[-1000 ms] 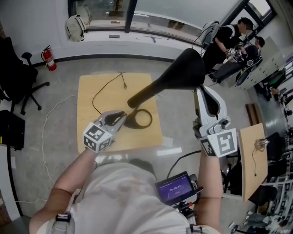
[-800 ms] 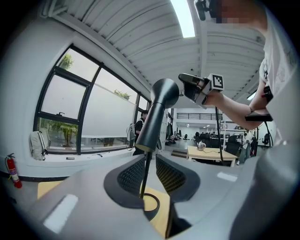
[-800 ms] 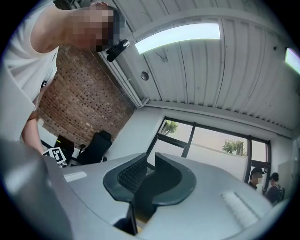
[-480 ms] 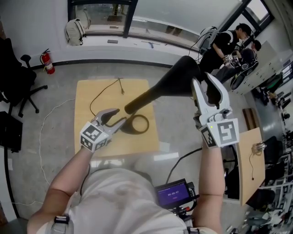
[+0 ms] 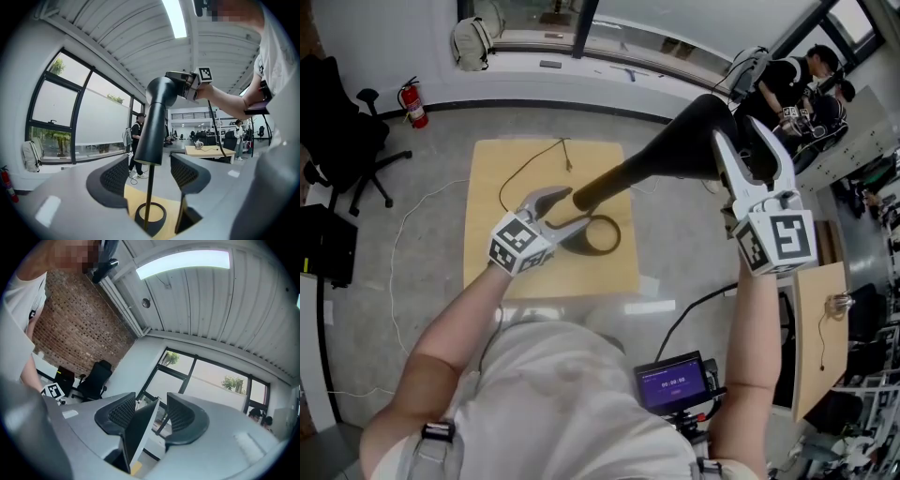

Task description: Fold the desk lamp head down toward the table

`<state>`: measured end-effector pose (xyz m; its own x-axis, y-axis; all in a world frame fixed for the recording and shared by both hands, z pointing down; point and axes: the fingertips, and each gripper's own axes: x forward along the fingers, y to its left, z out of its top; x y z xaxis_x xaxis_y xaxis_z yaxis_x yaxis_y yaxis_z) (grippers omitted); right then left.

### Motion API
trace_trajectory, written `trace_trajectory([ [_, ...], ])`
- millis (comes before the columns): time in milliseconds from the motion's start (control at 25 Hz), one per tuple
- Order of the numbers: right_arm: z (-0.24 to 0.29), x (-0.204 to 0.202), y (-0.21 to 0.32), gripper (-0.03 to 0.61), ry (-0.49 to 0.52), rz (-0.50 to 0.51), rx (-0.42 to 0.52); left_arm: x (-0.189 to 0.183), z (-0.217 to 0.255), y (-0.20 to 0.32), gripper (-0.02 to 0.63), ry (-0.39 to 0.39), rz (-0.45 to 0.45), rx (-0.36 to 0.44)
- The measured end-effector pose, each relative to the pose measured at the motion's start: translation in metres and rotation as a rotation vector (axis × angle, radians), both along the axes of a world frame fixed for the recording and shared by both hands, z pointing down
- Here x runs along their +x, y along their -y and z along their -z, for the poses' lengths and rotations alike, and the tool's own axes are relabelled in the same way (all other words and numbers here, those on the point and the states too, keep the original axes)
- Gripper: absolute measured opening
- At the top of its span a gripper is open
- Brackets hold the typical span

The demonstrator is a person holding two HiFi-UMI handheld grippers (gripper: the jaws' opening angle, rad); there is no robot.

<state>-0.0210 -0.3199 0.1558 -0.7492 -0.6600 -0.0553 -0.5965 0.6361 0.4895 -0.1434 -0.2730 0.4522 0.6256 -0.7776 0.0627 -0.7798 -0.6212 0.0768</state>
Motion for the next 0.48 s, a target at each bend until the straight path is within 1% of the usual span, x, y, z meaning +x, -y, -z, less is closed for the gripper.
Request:
trace_trajectory([
  [80,-0.003,-0.002,0.004,0.224,-0.026,-0.013,0.001,0.0,0.0,0.005,0.278,0.009,-0.001,0.006],
  [160,-0.008,-0.008,0.007,0.224,-0.074,-0.038,0.005,0.002,0.0,0.008,0.279,0.012,-0.011,0.011],
  [280,-0.017,-0.015,0.01,0.222,-0.127,-0.039,0.003,0.006,0.0,0.011,0.281,0.023,-0.022,0.021],
  [480,-0.016,-0.015,0.016,0.219,-0.146,-0.06,-0.007,0.014,0.005,0.018,0.281,0.043,-0.021,0.046],
])
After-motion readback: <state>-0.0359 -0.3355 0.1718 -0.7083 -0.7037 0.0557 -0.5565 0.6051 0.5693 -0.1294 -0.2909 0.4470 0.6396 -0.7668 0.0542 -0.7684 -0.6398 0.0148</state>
